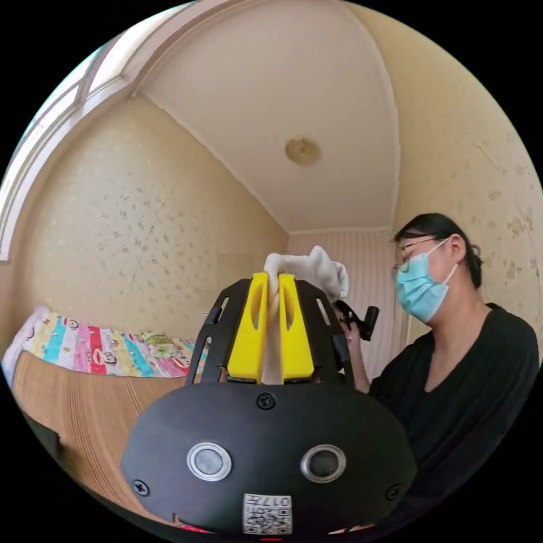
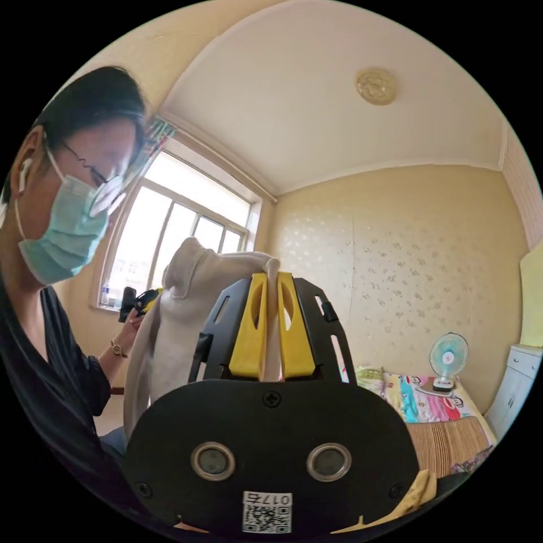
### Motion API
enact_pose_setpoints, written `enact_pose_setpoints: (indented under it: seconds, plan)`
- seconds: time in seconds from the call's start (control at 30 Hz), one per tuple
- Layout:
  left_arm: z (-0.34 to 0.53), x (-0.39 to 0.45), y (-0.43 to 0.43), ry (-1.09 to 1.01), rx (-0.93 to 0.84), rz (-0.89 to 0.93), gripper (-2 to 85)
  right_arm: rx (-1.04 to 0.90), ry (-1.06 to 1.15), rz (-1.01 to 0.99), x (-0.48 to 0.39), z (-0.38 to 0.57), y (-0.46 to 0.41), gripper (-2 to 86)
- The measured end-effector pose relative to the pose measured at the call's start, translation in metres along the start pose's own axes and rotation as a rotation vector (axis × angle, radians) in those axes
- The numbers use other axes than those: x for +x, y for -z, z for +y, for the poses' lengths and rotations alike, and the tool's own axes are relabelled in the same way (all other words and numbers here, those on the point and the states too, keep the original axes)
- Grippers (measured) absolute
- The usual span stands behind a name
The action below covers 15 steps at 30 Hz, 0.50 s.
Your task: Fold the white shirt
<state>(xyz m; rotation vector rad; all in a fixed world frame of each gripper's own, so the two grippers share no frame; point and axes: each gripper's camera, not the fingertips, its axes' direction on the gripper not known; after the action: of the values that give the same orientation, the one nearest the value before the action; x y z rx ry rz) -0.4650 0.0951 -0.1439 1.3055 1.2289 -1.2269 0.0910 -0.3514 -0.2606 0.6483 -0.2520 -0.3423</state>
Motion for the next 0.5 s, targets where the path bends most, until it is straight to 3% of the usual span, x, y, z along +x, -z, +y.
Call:
enact_pose_setpoints:
  seconds: [0.13,0.23,0.3,0.4,0.5]
  plan:
    - [-0.004,-0.061,-0.124,0.057,-0.233,-0.313,3.5,-0.279,-0.090,0.122,0.070,0.030,-0.106,2.8]
    - [0.039,-0.167,-0.254,0.156,-0.515,-0.504,4.3,-0.594,-0.175,0.255,0.155,0.106,-0.254,2.8]
    - [0.114,-0.243,-0.355,0.186,-0.902,-0.676,4.3,-0.784,-0.250,0.273,0.211,0.204,-0.355,2.6]
    - [0.221,-0.269,-0.411,0.129,-1.293,-0.700,2.6,-0.975,-0.336,0.228,0.230,0.311,-0.396,2.0]
    - [0.300,-0.244,-0.394,0.037,-1.292,-0.687,2.5,-1.047,-0.278,0.075,0.196,0.403,-0.382,1.4]
